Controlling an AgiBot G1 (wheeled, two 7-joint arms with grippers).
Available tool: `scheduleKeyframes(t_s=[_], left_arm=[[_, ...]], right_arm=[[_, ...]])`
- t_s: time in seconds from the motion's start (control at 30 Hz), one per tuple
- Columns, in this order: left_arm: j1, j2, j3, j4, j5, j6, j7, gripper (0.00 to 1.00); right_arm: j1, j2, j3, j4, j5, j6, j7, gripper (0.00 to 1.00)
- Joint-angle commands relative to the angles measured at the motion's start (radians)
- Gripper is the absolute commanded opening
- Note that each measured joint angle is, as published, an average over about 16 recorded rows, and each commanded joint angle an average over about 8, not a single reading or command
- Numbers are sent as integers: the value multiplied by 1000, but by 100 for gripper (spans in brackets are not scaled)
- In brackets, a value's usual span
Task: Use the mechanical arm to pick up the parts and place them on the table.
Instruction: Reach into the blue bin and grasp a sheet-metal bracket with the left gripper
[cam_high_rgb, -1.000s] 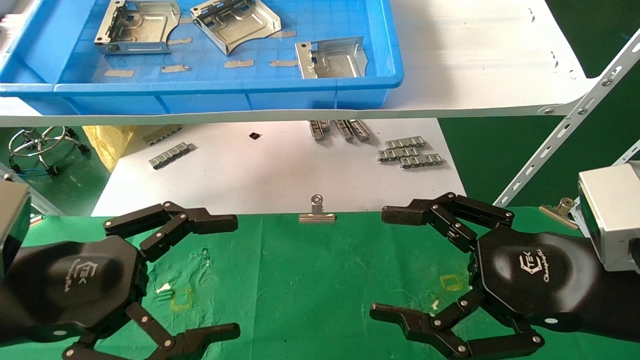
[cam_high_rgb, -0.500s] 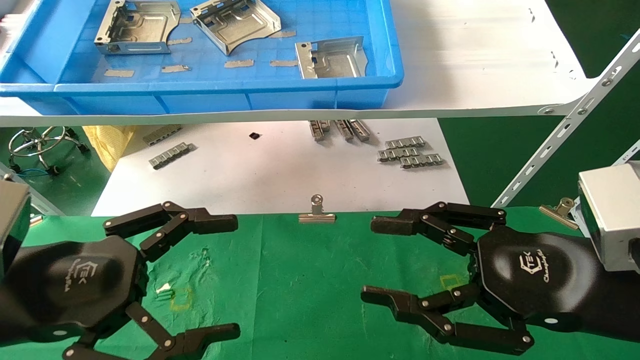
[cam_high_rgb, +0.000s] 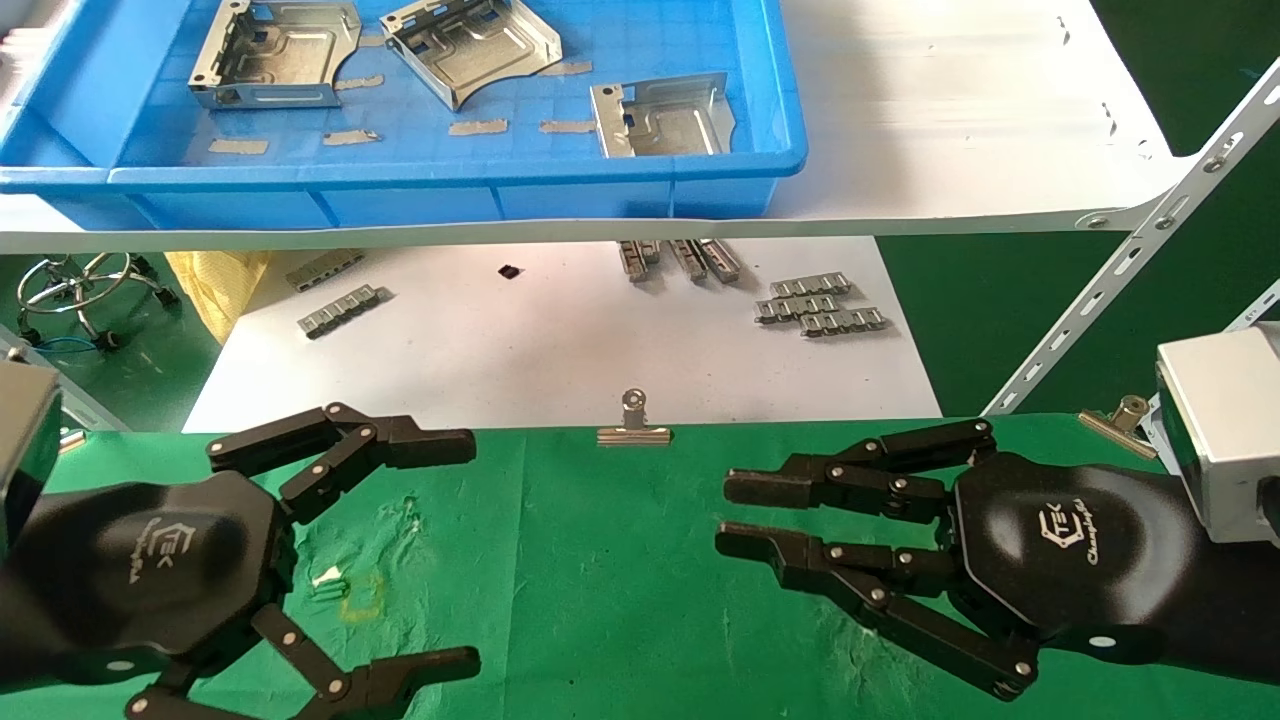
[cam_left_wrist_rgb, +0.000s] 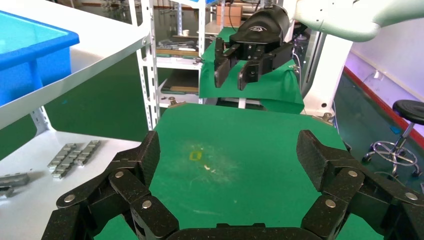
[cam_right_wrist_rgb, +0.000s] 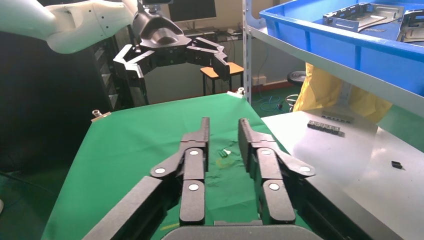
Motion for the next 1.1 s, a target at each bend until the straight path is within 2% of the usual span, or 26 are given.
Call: scheduleKeyframes(t_s=[0.03,0.23,0.37,0.57,0.7,0.9,1.1], left_arm=[[0,0,0,0,0,0,0,100],[-18,5,0,11,5,-13,-8,100],[-87,31,2,51,19,-30,-18,100],[-294,125,27,222,81,-27,11,100],[-486,219,84,416,200,-49,37,100],[-746,377,166,751,404,-239,83,100],[-897,511,218,995,528,-461,117,100]], right_arm=[[0,0,0,0,0,0,0,0],[0,0,0,0,0,0,0,0],[0,0,0,0,0,0,0,0],[0,0,0,0,0,0,0,0],[0,0,0,0,0,0,0,0],[0,0,0,0,0,0,0,0],[0,0,0,0,0,0,0,0]])
